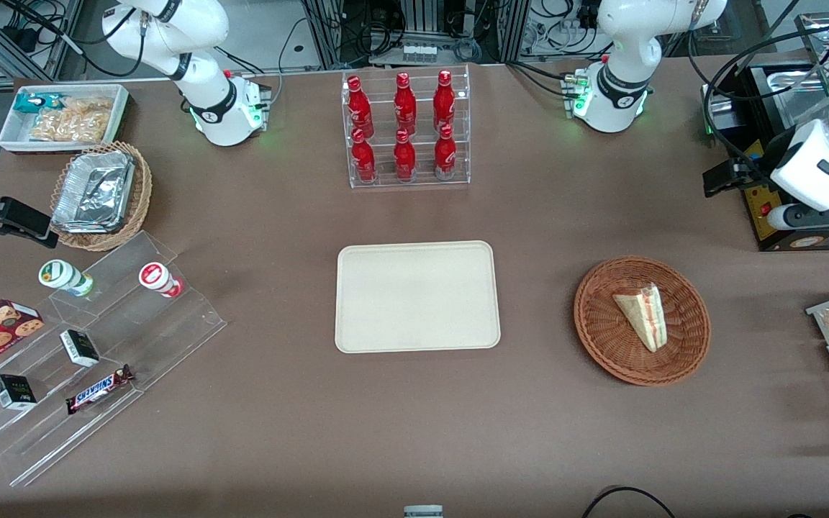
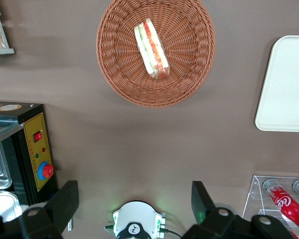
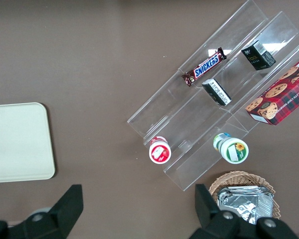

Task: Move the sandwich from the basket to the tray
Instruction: 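Lower the left gripper over the sandwich in the wicker basket, then close the left gripper on the wrapped sandwich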

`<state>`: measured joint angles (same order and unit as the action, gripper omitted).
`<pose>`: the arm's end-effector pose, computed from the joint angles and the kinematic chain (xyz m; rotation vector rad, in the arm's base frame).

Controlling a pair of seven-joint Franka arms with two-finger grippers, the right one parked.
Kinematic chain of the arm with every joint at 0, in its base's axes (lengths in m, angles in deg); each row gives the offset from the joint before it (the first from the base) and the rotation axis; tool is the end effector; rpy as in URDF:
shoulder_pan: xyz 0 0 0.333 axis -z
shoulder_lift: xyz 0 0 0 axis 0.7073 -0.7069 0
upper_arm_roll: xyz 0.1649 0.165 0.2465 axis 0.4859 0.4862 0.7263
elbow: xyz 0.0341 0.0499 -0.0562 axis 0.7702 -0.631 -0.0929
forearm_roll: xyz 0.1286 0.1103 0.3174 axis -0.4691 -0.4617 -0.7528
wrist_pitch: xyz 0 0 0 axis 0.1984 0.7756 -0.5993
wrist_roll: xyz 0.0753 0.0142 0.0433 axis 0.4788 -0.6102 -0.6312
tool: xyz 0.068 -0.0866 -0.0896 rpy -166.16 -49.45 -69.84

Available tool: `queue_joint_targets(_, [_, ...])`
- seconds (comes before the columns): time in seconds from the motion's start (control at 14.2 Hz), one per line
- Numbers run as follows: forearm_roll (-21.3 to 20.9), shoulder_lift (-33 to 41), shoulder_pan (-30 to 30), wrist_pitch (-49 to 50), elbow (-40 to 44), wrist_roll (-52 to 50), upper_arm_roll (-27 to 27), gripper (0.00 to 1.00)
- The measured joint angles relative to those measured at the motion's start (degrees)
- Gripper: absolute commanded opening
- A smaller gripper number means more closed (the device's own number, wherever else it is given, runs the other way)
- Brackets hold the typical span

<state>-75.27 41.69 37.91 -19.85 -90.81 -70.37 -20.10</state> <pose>0.4966 -0.0392 0.5932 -3.0761 -0.0837 0.3319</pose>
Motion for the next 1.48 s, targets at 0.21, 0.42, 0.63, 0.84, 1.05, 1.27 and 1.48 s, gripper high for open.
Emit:
queue_joint_targets(0.21, [0.0,-0.1,0.0,0.1,0.0,0.1,0.0,1.0])
queue_joint_targets(0.42, [-0.5,-0.9,0.0,0.3,-0.9,-0.2,0.2,1.0])
queue_joint_targets(0.63, [-3.3,-5.8,0.0,-2.2,-2.4,-3.8,0.5,1.0])
queue_joint_targets(0.84, [-3.5,-11.3,0.0,-9.9,-5.6,-5.4,0.7,1.0])
queue_joint_targets(1.05, [-3.4,-14.1,0.0,-19.8,-11.6,-11.7,0.7,1.0])
queue_joint_targets(1.27, [-3.4,-17.6,0.2,-26.1,-14.2,-18.1,0.5,1.0])
queue_joint_targets(1.48, [-3.3,-21.8,0.5,-32.6,-14.8,-23.8,0.3,1.0])
